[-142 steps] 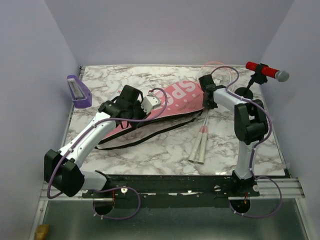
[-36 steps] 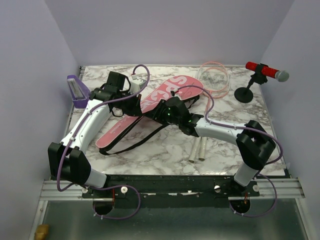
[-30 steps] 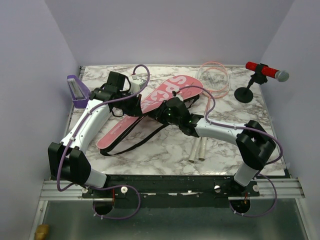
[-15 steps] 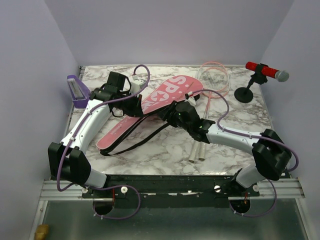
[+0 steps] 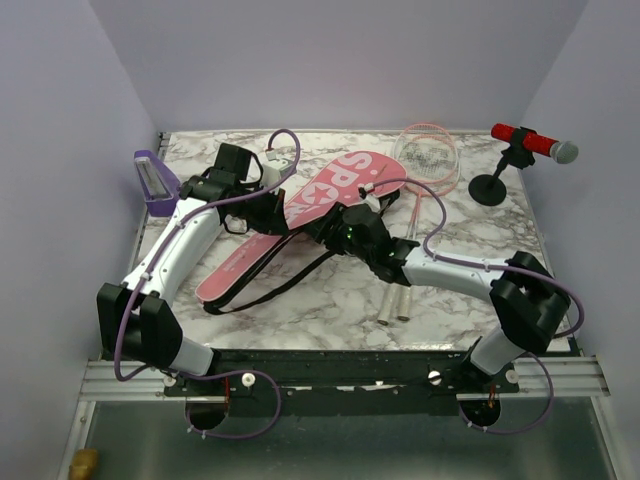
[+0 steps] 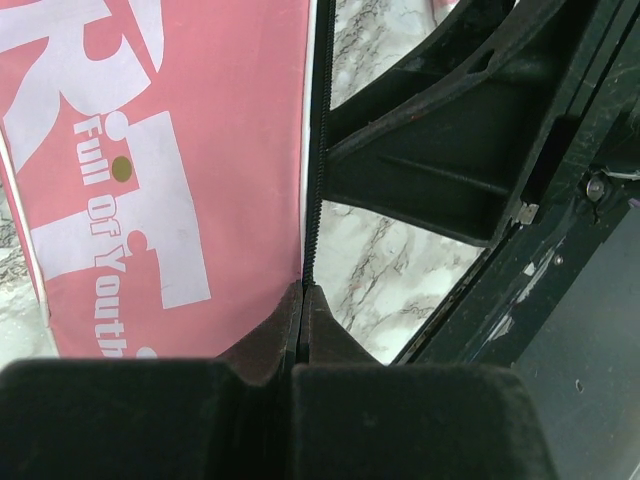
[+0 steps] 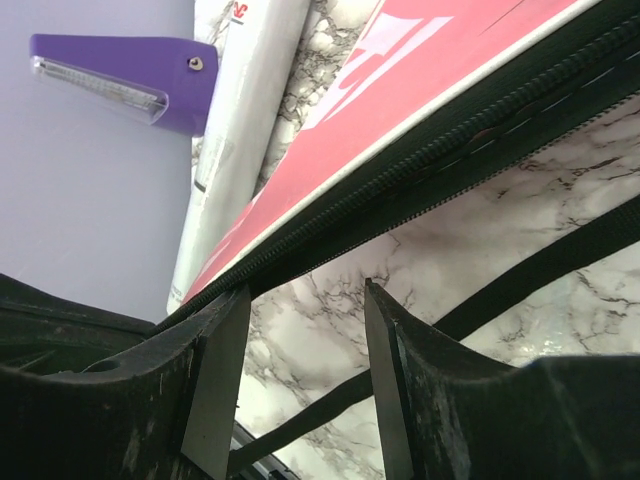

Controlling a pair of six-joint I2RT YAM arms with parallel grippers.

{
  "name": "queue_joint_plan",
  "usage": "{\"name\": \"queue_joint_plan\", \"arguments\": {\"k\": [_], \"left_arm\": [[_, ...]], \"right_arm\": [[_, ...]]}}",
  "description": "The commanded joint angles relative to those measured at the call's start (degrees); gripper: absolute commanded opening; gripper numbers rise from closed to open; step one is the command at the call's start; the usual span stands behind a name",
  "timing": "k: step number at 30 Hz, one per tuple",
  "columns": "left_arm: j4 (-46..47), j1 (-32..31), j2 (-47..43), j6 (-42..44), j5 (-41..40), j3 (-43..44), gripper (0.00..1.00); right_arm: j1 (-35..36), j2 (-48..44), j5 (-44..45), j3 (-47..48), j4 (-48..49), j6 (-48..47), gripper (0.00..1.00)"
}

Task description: Pack up the badminton gear

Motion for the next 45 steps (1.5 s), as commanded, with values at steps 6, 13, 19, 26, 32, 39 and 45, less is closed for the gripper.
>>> {"name": "queue_joint_plan", "arguments": {"k": [6,13,19,26,32,39,45], "left_arm": [[-0.91,-0.32,1.00,-0.23,3.91,0.44,0.00],[-1.35,-0.41,1.44,0.21,3.92,0.44,0.00],[-1.53,-0.50,1.96,0.48,3.92,0.61,0.00],[-1.79,-0.93,2.05,0.39,4.27,1.14,0.00],[-1.79,-0.93,1.79,0.39,4.79,1.14,0.00],[-1.61,-0.93,1.53,0.04,5.14,1.05,0.00],[-1.53,-0.93,1.26,0.04,5.15,1.23,0.00]], "right_arm": [[0.80,1.94,0.45,2.81,3.59,-0.28,0.58],[0.80,2.12,-0.34,2.98,4.56,-0.37,0.58],[0.80,0.80,-1.92,1.75,7.20,-1.07,0.58],[0.80,4.05,-3.15,3.07,6.85,-0.55,0.58],[0.80,7.74,-3.86,4.21,6.06,0.25,0.56],[0.89,10.29,-4.03,4.91,6.41,0.69,0.48],[0.98,10.12,-2.80,4.74,5.09,0.51,0.34]]}}
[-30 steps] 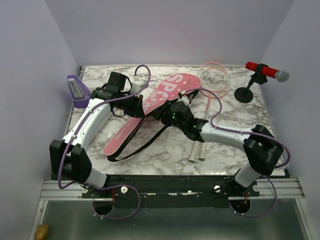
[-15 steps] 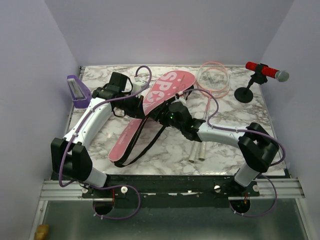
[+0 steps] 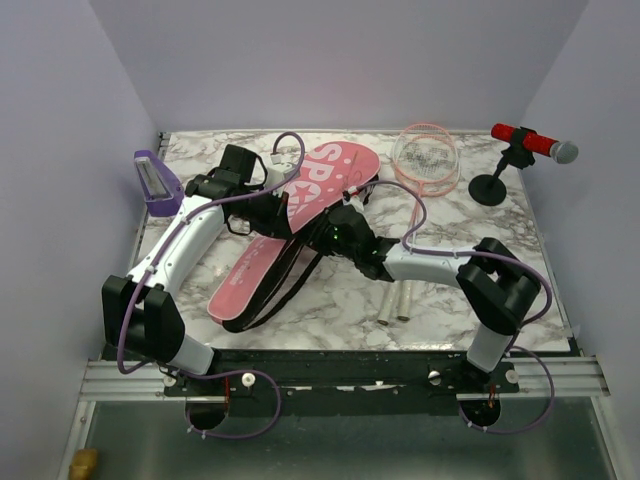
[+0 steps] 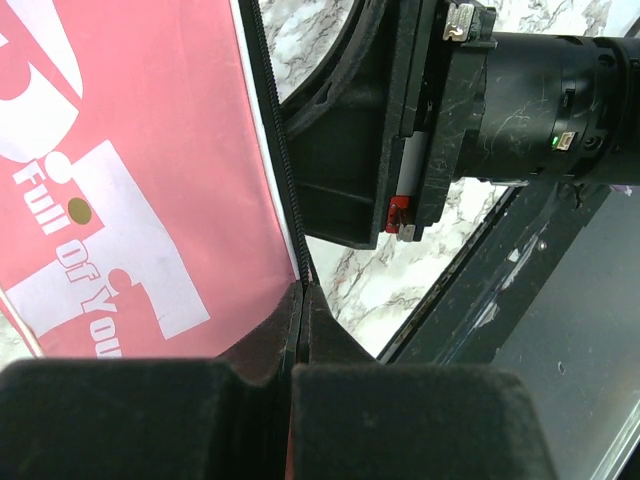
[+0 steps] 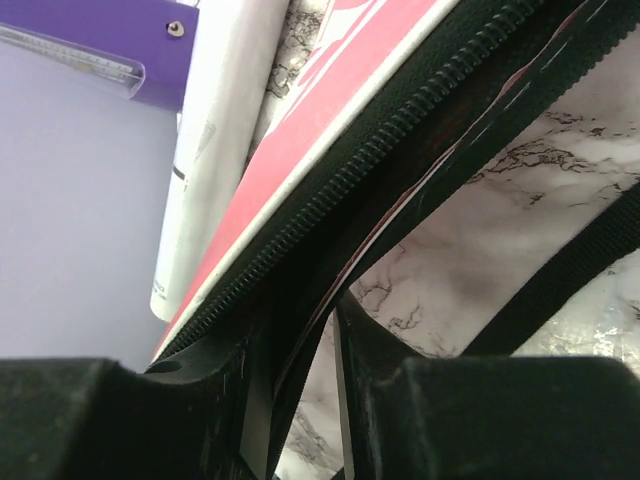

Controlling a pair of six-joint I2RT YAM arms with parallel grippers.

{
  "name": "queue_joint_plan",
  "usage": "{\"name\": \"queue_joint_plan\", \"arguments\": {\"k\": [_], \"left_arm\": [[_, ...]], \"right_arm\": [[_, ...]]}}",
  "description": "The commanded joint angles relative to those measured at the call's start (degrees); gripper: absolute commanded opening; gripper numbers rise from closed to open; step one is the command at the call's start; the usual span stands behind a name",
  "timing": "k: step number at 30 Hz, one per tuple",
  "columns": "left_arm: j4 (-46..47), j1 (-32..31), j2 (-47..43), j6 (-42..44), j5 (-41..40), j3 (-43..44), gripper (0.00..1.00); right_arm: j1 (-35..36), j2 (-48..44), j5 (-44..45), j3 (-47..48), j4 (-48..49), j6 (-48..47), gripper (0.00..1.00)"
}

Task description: Pack up the badminton gear

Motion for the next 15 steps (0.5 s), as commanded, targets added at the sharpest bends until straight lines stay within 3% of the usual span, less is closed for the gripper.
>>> {"name": "queue_joint_plan", "arguments": {"k": [1,6,11,15], "left_arm": [[-0.50,-0.30,-0.79,-0.23,2.85,1.14,0.00],[-0.59,-0.30,-1.06,-0.31,3.03,1.67,0.00],[-0.76,-0.04,-1.58,-0.40,1.89,2.37,0.00],[-0.85,0.49,-1.23,-0.75,-1.01,2.90,0.00]], "right_arm": [[0.61,-0.22,1.59,0.33,-0.24,0.12,0.33],[0.61,-1.80,3.87,-3.89,-0.60,-0.14,0.29],[0.52,-5.92,9.58,-6.62,-4.98,-3.21,0.16],[0.61,-10.50,13.28,-3.04,-14.28,-11.64,0.01]]}}
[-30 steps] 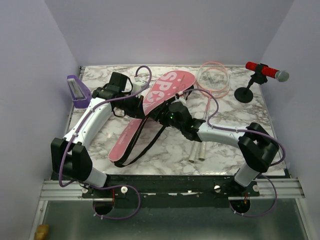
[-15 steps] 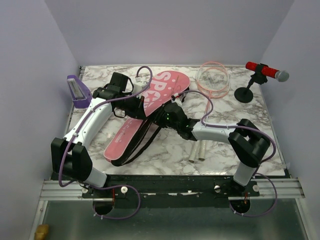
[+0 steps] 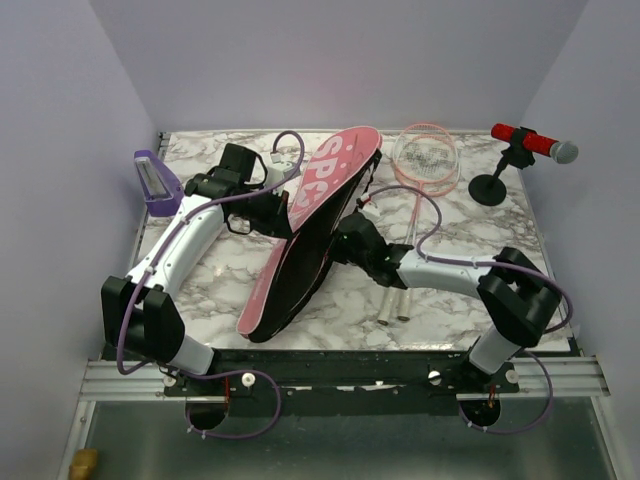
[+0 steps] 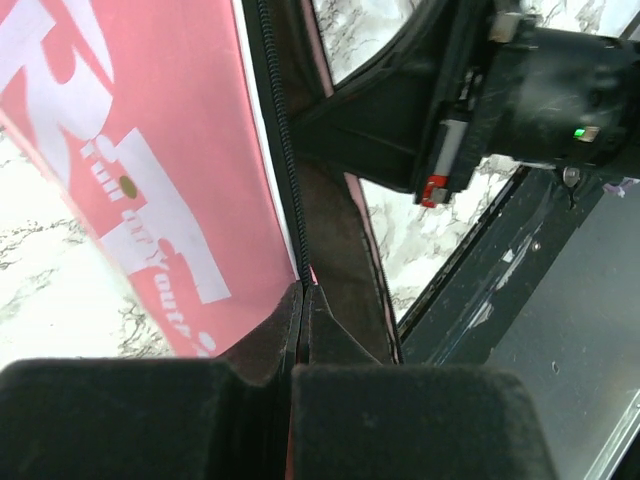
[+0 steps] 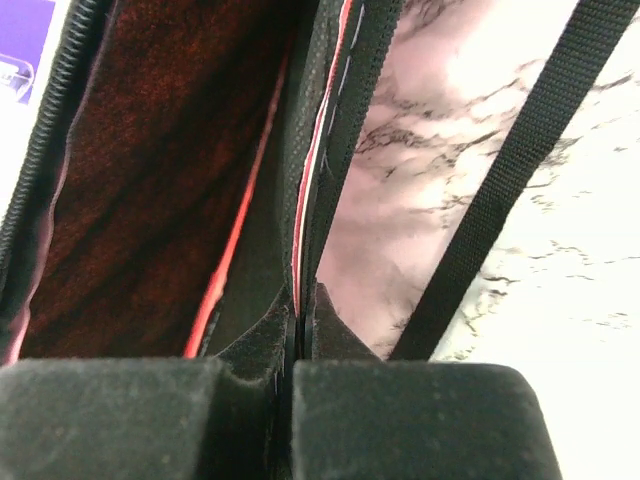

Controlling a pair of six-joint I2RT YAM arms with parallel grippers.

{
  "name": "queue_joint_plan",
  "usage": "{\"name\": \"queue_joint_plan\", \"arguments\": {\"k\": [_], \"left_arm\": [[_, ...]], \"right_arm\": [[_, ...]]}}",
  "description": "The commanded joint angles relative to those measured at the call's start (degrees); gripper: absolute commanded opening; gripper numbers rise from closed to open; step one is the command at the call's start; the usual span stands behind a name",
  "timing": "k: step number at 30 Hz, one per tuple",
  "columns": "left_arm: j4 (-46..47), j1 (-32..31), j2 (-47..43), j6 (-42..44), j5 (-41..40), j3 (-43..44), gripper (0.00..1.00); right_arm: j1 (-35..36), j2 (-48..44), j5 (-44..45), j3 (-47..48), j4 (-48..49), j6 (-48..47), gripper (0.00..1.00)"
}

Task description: Pack up the badminton gear

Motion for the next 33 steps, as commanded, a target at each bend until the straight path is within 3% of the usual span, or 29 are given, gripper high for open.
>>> {"name": "queue_joint_plan", "arguments": {"k": [1,3,5,8,9,14,20,27,33], "left_arm": [[-0.30,0.51,-1.01,-0.66,-1.87,2.48,0.00],[-0.39,0.42,-0.66,-0.58,-2.84,2.66,0.06],[-0.39,0.42,-0.14,-1.02,-2.75,3.01,0.25],[-0.57,0.42,0.39,-1.63,-0.30,4.76,0.69],[-0.31,0.42,0.13,-1.98,1.45,5.03,0.98],[3.64,0.42,-2.24,-3.48,10.50,5.74,0.98],[17.09,0.08,-7.69,-2.87,18.60,-5.06,0.98],[19.64,-2.21,-8.31,1.71,16.76,-13.33,0.98],[26.04,-7.04,-11.99,-0.04,8.78,-21.76,0.98]], "right_arm": [[0.48,-5.69,6.77,4.62,-11.58,-10.21,0.00],[0.39,-6.14,6.24,8.75,-18.78,-14.78,0.00],[0.39,-5.88,5.45,13.23,-24.33,-18.73,0.00],[0.74,-4.47,6.15,19.12,-33.73,-23.22,0.00],[0.91,-4.03,6.33,20.79,-36.72,-24.54,0.00],[2.32,-2.71,10.27,26.25,-44.91,-28.59,0.00],[4.78,-0.34,10.02,31.35,-49.84,-32.55,0.00],[6.01,1.77,9.23,33.20,-50.46,-32.46,0.00],[7.85,5.81,12.56,37.58,-52.83,-30.97,0.00]]}}
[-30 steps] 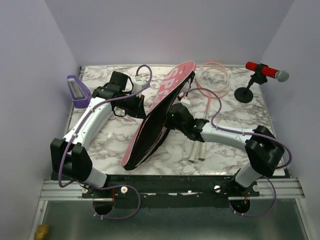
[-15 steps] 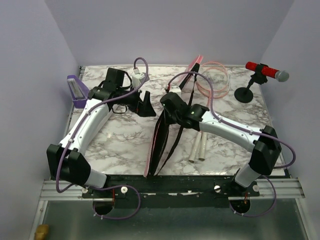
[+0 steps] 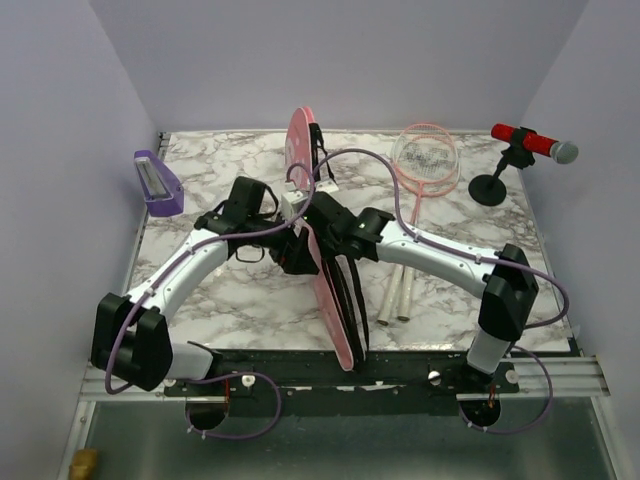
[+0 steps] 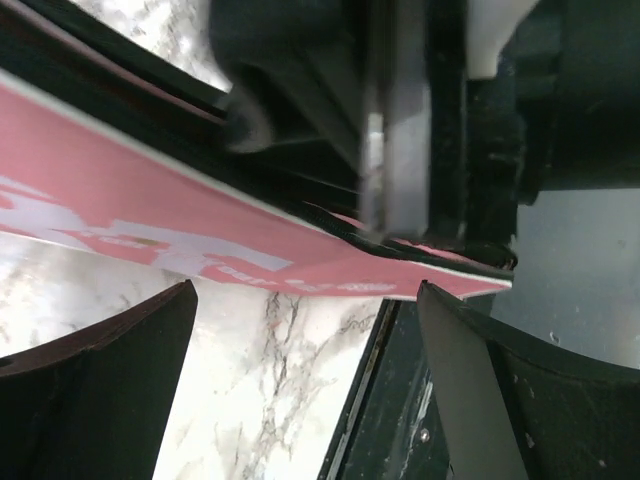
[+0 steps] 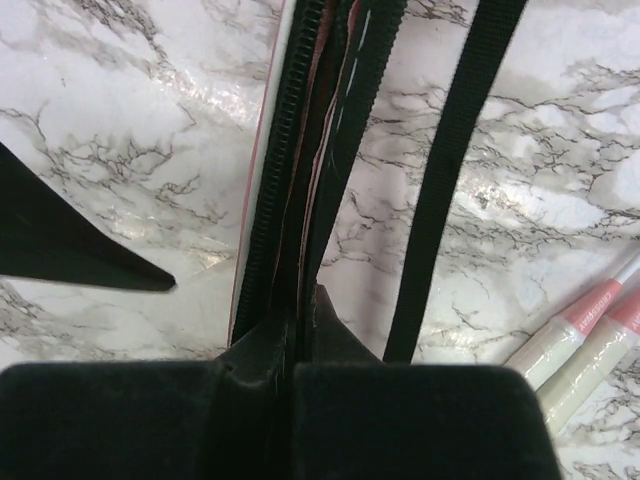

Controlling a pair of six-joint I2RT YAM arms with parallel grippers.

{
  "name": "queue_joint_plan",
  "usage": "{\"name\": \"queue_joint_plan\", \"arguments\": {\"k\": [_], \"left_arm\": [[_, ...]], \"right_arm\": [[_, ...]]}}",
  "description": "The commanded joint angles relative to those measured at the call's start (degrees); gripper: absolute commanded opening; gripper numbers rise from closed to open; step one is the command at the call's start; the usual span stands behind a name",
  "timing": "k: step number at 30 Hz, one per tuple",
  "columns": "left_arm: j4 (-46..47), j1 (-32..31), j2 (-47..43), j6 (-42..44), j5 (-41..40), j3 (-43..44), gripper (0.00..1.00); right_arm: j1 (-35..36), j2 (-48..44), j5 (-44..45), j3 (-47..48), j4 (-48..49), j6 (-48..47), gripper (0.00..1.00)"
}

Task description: Pack up the badminton gear

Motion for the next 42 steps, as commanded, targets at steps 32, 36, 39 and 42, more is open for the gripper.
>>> {"name": "queue_joint_plan", "arguments": {"k": [32,36,39,42], "left_arm": [[14.82,0.18,-19.54,-11.62,-17.19,-14.46,0.98],[10.69,-0.17,-24.20,-6.52,-20.80,-14.64,0.98],[7.60,-0.34,-26.75,-6.42,-22.21,-14.90,0.98],[7.69,-0.34,-32.19,-5.47,-20.21,-16.13,0.98]], "right_arm": [[5.28,7.92,14.72,17.86,-8.80,17.49,0.00],[5.28,7.83,13.75,18.21,-7.84,17.84,0.00],[5.36,8.44,12.96,19.35,-7.93,18.19,0.00],[5.36,8.62,12.17,20.06,-8.10,18.11,0.00]]}}
